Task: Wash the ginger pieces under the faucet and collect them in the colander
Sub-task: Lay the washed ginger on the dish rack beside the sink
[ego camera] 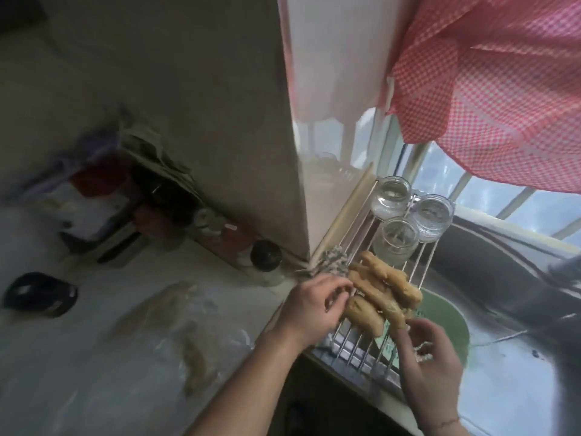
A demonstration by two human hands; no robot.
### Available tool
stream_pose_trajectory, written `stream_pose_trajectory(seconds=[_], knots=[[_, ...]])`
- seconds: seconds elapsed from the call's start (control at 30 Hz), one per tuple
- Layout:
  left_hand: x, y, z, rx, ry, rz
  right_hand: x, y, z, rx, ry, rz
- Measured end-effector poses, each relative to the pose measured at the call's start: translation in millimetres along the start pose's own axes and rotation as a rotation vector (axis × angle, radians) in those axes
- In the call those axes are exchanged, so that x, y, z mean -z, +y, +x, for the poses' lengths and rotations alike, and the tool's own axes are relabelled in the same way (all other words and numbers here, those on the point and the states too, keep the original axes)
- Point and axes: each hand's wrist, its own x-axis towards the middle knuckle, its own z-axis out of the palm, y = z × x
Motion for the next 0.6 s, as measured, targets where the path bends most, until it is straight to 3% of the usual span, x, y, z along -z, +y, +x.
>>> stream_pose_trajectory(seconds=[0.07,0.2,0.33,0.4,0.47,0.53,0.6], knots=[[18,-4,-22,-0.063,0.075,-0.016,-18,-32,-1,0.122,-0.103,0.081],[57,-21,-76,-0.150,0.407,0.073,-58,-91,-10,0.331,-0.312,0.166],[97,-42,-139,-0.072,0.607,0.171,-94,-135,-44,0.622,-0.583,0.247],[107,-56,-167,0.069,0.633,0.211,-110,-150,-62,0.793,-0.714,0.199],[112,-68,-187,0.337,0.614,0.229,-128,-158,-77,0.906,-0.799,0.088],[114,-75,-197,0.677,0.517,0.246,-144,-162,-88,0.945,-0.863,-0.058],[115,-76,-202,0.910,0.349,0.301,-157,-161,-96,0.970,-0.903,-0.236]])
